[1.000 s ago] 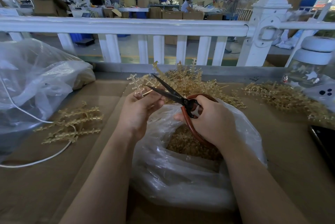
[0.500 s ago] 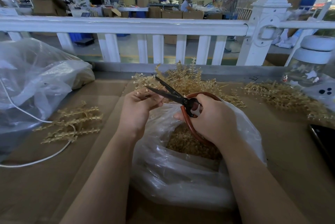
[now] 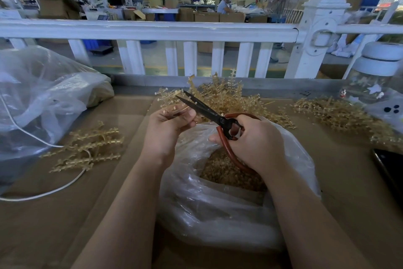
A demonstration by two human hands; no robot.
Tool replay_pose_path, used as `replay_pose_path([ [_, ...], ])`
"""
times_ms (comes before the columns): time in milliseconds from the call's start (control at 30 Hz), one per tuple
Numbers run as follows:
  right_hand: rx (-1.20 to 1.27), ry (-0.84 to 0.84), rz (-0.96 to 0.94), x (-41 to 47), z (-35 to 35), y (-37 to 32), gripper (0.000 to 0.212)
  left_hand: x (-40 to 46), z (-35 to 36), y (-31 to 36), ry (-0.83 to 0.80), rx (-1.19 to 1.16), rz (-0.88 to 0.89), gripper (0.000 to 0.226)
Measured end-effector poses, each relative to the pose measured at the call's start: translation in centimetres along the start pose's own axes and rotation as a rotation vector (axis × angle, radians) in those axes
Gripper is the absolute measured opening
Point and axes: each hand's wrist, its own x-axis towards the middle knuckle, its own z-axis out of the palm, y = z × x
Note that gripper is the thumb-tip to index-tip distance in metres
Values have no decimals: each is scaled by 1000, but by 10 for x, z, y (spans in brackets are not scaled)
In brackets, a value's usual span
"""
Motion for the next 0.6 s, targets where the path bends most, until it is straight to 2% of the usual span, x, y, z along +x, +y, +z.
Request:
replay_pose_path([
  [100,12,9,4,0,1,-1,82,0,1,1,6,-31,-19,22],
  [267,48,5,-4,2,3,2,76,-1,1,2,-16,-38,-35,10],
  [333,64,2,-13,2,3,2,81,-1,1,3,-14,-39,-48,8],
  [400,78,-5,-14,1,3,2,85,-2,1,3,-18,-36,-67,8],
  [467,98,-24,-8,1,2,1,85,-2,2,4,-7,-32,-99,18],
  [533,128,-40,-3,0,2,2,79,-3,2,4,18,-26,-132,27],
  [600,170,-46,15,-1,3,3,60,-2,1,4,65,-56,-175,26],
])
